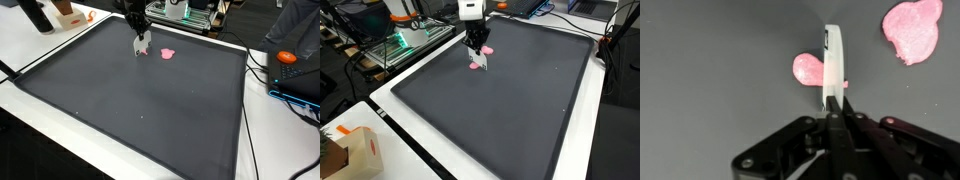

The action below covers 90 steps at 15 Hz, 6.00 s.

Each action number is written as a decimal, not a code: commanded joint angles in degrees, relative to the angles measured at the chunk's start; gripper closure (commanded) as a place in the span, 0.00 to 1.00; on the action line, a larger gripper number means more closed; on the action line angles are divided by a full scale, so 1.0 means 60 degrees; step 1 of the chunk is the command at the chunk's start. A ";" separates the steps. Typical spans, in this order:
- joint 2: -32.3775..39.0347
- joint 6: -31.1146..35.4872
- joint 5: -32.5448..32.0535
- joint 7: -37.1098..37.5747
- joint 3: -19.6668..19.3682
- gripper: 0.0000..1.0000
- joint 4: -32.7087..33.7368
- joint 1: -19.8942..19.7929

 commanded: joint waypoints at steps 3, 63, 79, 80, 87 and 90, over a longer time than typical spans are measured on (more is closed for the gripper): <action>-0.0016 0.0068 0.0075 -0.0183 -0.0060 0.99 -0.0271 -0.0017; -0.1428 -0.4915 -0.1625 0.1401 0.1458 0.99 0.2490 0.0991; 0.0964 -0.5976 -0.3124 0.2693 0.2125 0.99 0.3443 0.2459; 0.1082 -0.6025 -0.3107 0.2660 0.2120 0.99 0.3488 0.2531; 0.1711 -0.6199 -0.3043 0.2478 0.2065 0.99 0.3739 0.2879; 0.1847 -0.6168 -0.3042 0.2440 0.2033 0.99 0.3783 0.2936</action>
